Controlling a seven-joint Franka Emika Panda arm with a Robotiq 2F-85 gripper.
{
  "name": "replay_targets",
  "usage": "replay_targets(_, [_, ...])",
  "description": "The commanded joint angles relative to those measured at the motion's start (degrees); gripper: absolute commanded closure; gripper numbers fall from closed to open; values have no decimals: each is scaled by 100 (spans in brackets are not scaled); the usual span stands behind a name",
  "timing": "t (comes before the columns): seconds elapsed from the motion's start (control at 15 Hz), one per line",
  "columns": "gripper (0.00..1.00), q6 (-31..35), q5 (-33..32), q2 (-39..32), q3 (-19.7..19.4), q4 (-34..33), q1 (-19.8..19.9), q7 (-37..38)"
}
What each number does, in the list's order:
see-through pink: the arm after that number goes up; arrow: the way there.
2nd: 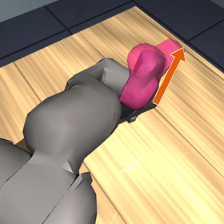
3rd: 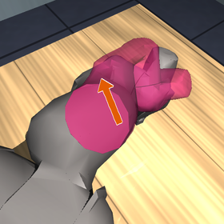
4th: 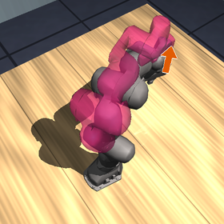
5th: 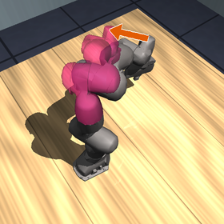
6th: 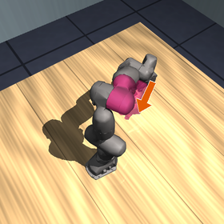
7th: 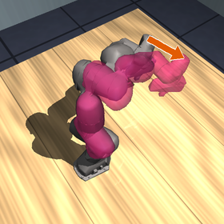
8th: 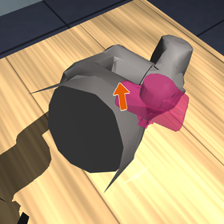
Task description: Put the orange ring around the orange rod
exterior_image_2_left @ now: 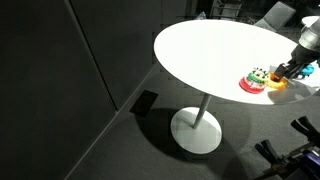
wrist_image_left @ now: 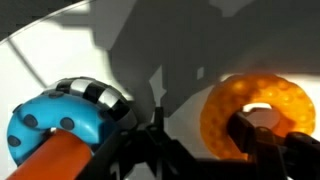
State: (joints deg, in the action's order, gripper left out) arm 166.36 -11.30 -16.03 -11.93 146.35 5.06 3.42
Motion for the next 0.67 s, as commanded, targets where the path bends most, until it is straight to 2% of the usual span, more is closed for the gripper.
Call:
replay_targets(0.0, [66, -11, 71, -19, -96, -89, -101, 113])
replay_targets(0.27, [96, -190, 102, 203, -135, -93, -93, 103])
replay_targets(0.4, [93, -308, 130, 356, -144, -100, -37, 33])
replay_targets(0.6, [97, -582, 110, 633, -191, -141, 45, -44])
